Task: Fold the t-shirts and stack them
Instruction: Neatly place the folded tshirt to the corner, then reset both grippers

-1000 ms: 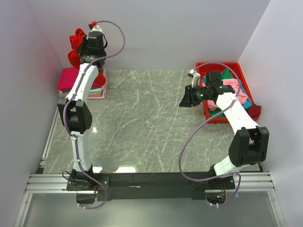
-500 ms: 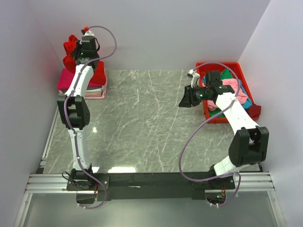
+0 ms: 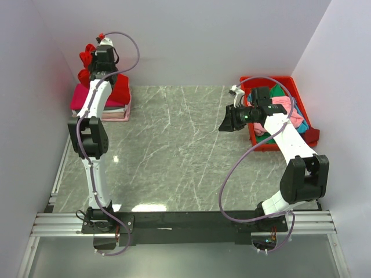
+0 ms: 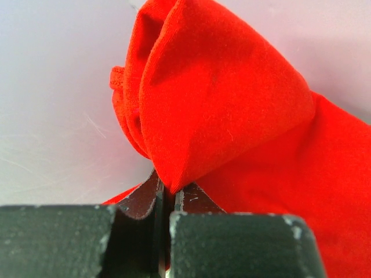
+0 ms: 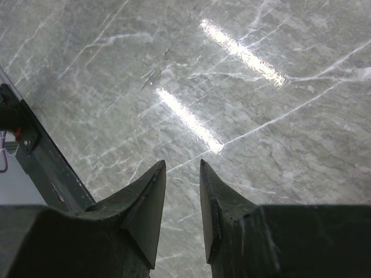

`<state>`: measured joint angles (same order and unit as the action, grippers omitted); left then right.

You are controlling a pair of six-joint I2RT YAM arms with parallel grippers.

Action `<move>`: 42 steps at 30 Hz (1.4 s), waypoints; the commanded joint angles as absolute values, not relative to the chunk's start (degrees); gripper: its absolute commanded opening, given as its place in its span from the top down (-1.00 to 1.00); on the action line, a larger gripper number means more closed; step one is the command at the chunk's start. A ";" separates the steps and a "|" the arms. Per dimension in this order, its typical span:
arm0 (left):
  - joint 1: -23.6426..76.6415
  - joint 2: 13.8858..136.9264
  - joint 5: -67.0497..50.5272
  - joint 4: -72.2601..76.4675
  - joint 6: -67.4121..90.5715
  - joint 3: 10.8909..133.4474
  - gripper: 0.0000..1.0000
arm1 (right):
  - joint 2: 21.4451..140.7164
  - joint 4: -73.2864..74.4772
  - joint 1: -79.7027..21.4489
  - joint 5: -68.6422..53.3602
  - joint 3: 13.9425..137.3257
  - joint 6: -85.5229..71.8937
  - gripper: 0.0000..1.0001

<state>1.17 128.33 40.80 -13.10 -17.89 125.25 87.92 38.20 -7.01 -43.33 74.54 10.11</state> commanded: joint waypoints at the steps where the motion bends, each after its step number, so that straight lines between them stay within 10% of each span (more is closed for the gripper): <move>1: 0.18 123.66 36.05 -12.21 -13.80 124.28 0.99 | 87.36 37.44 -7.47 -44.03 74.00 10.72 0.25; 14: -4.65 128.32 36.90 -13.79 -11.61 125.33 0.96 | 87.36 37.70 -7.47 -44.30 74.09 10.81 0.25; 16: -5.45 129.72 39.71 -16.25 -8.38 126.90 0.48 | 87.28 37.71 -7.56 -44.30 74.09 10.90 0.25; 17: -5.88 130.42 42.34 -17.83 -6.78 128.31 -0.36 | 87.28 37.71 -7.47 -44.21 74.18 10.90 0.25; 19: -6.42 131.57 43.94 -23.01 -1.97 133.14 -0.99 | 87.01 37.88 -7.38 -44.30 74.09 10.99 0.25; 28: -8.78 113.31 20.60 -28.92 17.48 130.80 -0.99 | 85.61 37.44 -7.47 -42.46 73.92 11.25 0.25; 34: -15.37 97.14 -16.53 -22.86 26.01 107.43 -0.78 | 83.94 39.54 -7.38 -43.31 74.18 18.44 0.11; 42: -15.65 75.00 -30.41 -18.56 22.15 76.28 -0.74 | 77.88 38.33 -7.38 -41.50 72.17 24.88 -0.02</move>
